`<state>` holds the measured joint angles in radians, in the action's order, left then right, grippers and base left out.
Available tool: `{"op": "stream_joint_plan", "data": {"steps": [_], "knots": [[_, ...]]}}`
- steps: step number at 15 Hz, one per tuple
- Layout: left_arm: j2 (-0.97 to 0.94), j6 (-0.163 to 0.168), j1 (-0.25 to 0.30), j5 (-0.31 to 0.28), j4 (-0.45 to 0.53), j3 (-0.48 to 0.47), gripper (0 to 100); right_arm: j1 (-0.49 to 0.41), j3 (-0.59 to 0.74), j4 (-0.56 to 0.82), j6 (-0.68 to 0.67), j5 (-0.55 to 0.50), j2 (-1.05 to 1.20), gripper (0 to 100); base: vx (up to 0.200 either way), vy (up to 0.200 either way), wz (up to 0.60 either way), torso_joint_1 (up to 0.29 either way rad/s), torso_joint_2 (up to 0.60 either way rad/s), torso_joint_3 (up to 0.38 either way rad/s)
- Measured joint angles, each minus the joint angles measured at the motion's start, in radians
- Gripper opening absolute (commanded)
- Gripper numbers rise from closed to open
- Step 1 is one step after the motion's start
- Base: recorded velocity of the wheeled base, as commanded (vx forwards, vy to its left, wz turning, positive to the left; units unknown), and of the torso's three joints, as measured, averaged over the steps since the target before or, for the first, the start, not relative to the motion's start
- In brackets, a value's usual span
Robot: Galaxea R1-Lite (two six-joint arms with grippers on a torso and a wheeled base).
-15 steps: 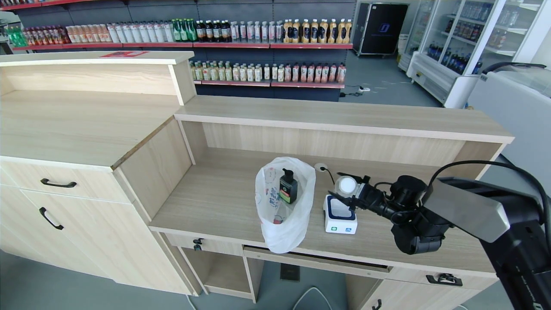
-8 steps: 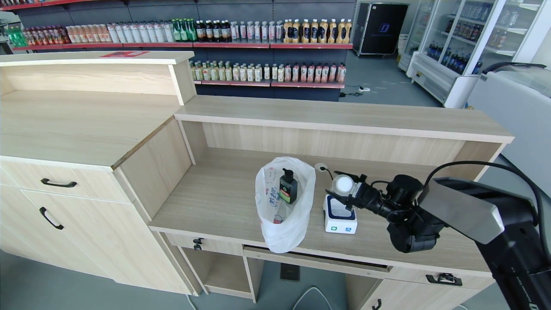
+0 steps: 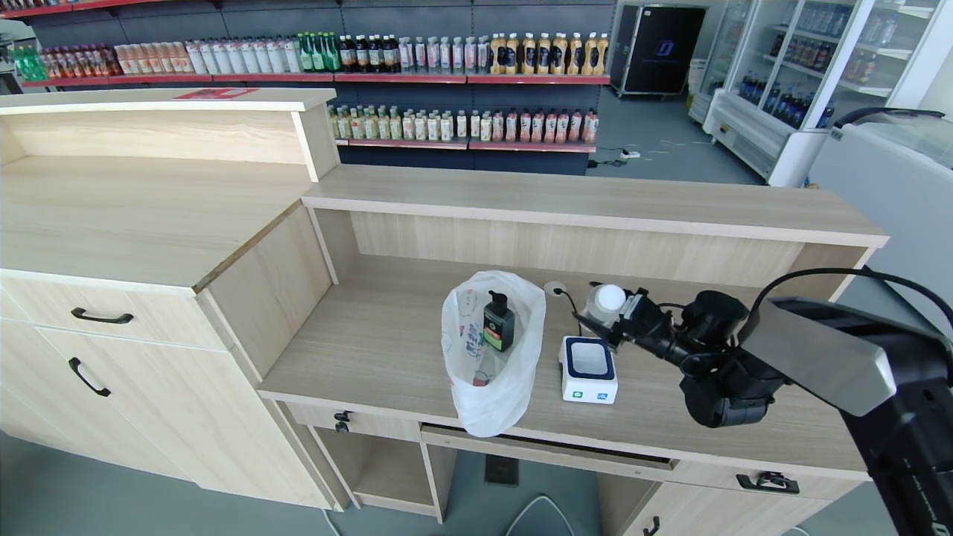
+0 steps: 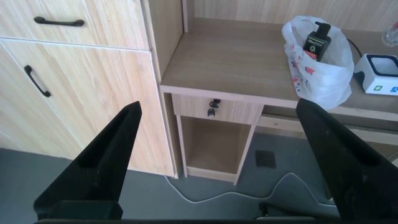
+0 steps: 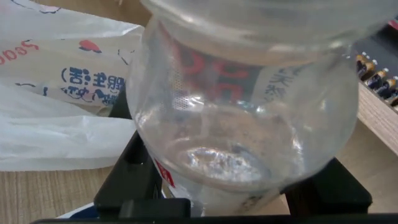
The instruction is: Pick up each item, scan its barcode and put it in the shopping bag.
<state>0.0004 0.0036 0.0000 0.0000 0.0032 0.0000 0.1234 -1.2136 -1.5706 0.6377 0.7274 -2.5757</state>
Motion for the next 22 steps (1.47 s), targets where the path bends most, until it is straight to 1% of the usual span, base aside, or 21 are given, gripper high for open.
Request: {"op": "stream_joint_plan", "data": {"steps": [1, 3, 4, 5, 6, 7, 8, 10, 13, 14, 16, 18, 20, 22], "knots": [[0.0, 0.0, 0.0, 0.0, 0.0, 0.0, 100, -0.009, 0.03, 0.003, -0.058, -0.05, 0.036, 0, 0.0, 0.0, 0.0, 0.0, 0.0, 0.0], [0.0, 0.0, 0.0, 0.0, 0.0, 0.0, 100, -0.019, 0.113, 0.045, -0.215, -0.249, 0.15, 0, 0.0, 0.0, 0.0, 0.0, 0.0, 0.0], [0.0, -0.001, 0.0, 0.0, 0.0, 0.0, 100, -0.021, 0.152, 0.102, -0.298, -0.363, 0.217, 0, 0.0, 0.0, 0.0, 0.0, 0.0, 0.0], [0.0, 0.0, 0.0, 0.0, 0.0, 0.0, 100, -0.024, 0.186, 0.182, -0.379, -0.476, 0.287, 0, 0.0, 0.0, 0.0, 0.0, 0.0, 0.0], [0.0, -0.001, 0.0, 0.0, 0.0, 0.0, 100, -0.026, 0.219, 0.297, -0.46, -0.603, 0.366, 0, 0.0, 0.0, 0.0, 0.0, 0.0, 0.0], [0.0, 0.0, 0.0, 0.0, 0.0, 0.0, 100, -0.027, 0.251, 0.405, -0.513, -0.727, 0.437, 0, 0.0, 0.0, 0.0, 0.0, 0.0, 0.0], [0.0, 0.0, 0.0, 0.0, 0.0, 0.0, 100, -0.029, 0.29, 0.479, -0.552, -0.831, 0.501, 0, 0.0, 0.0, 0.0, 0.0, 0.0, 0.0], [0.0, -0.001, 0.0, 0.0, 0.0, 0.0, 100, -0.034, 0.376, 0.523, -0.572, -0.965, 0.597, 0, 0.0, 0.0, 0.0, 0.0, 0.0, 0.0], [0.0, 0.0, 0.0, 0.0, 0.0, 0.0, 100, -0.035, 0.437, 0.525, -0.49, -1.14, 0.664, 0, 0.0, 0.0, 0.0, 0.0, 0.0, 0.0], [0.0, -0.001, 0.0, 0.0, 0.0, 0.0, 100, -0.035, 0.446, 0.525, -0.473, -1.166, 0.676, 0, 0.0, 0.0, 0.0, 0.0, 0.0, 0.0], [0.0, -0.001, 0.0, 0.0, 0.0, 0.0, 100, -0.033, 0.454, 0.534, -0.422, -1.171, 0.695, 0, 0.0, 0.0, 0.0, 0.0, 0.0, 0.0], [0.0, 0.0, 0.0, 0.0, 0.0, 0.0, 100, -0.036, 0.457, 0.562, -0.355, -1.169, 0.707, 0, 0.0, 0.0, 0.6, 0.002, 0.0, 0.005], [0.0, 0.0, -0.001, 0.0, 0.0, 0.0, 100, -0.017, 0.45, 0.562, -0.347, -1.18, 0.705, 0, 0.0, 0.0, 0.6, -0.002, 0.0, 0.0], [0.0, 0.0, 0.0, 0.0, 0.0, 0.0, 100, 0.027, 0.419, 0.565, -0.345, -1.18, 0.693, 0, 0.0, 0.0, 0.6, 0.005, 0.0, 0.005]]}}
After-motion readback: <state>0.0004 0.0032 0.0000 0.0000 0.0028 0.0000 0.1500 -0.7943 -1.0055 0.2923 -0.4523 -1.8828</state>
